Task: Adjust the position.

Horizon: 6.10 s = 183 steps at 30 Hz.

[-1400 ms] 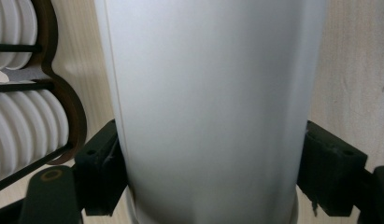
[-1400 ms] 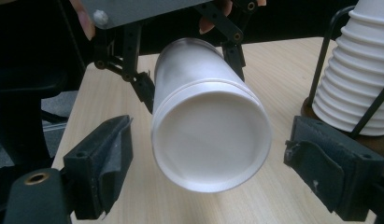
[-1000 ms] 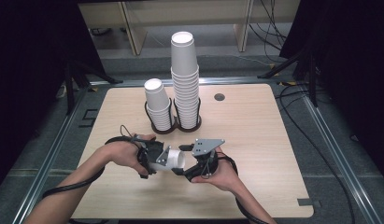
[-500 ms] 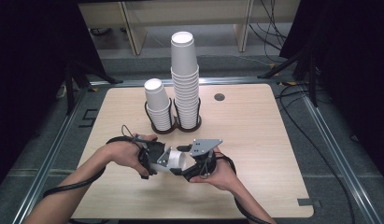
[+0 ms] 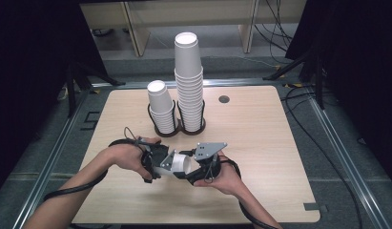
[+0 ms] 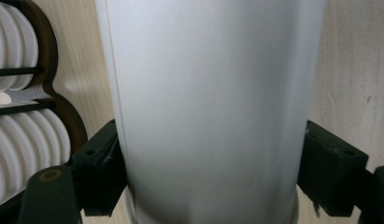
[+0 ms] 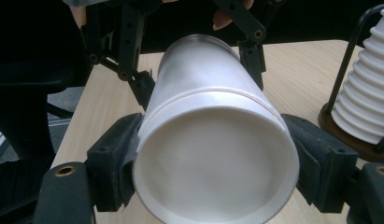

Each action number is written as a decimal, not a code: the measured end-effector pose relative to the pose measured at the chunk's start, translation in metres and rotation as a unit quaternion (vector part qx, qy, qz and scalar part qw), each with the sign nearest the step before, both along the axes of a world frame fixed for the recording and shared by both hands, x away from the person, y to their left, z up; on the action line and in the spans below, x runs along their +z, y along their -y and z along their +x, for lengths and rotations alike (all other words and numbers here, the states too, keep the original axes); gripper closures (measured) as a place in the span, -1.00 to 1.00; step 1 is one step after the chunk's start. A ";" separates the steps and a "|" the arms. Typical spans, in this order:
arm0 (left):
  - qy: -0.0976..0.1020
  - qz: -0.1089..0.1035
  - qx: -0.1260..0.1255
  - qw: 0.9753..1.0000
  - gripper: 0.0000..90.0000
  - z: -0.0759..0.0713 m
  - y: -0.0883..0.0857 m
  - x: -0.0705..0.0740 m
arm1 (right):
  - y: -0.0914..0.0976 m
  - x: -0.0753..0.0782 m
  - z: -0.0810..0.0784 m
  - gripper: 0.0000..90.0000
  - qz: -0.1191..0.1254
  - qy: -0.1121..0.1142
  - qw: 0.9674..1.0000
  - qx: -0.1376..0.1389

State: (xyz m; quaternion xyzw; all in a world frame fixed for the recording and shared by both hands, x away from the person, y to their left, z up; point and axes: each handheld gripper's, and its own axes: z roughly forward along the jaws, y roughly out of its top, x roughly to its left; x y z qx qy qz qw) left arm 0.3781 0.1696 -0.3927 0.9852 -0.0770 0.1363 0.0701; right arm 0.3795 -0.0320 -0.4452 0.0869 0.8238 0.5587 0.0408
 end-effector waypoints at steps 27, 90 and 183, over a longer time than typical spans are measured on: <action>0.014 -0.163 0.000 0.986 -1.00 -0.002 -0.018 -0.008 | 0.016 0.000 -0.002 -0.39 0.001 0.043 0.999 -0.010; -0.058 -0.517 0.102 0.848 -1.00 -0.019 -0.042 -0.062 | 0.065 -0.004 -0.016 -0.40 0.049 0.017 0.999 -0.014; -0.032 -0.365 0.019 0.930 -0.56 -0.008 -0.034 -0.020 | 0.051 -0.004 -0.007 -0.64 -0.004 -0.001 1.000 -0.001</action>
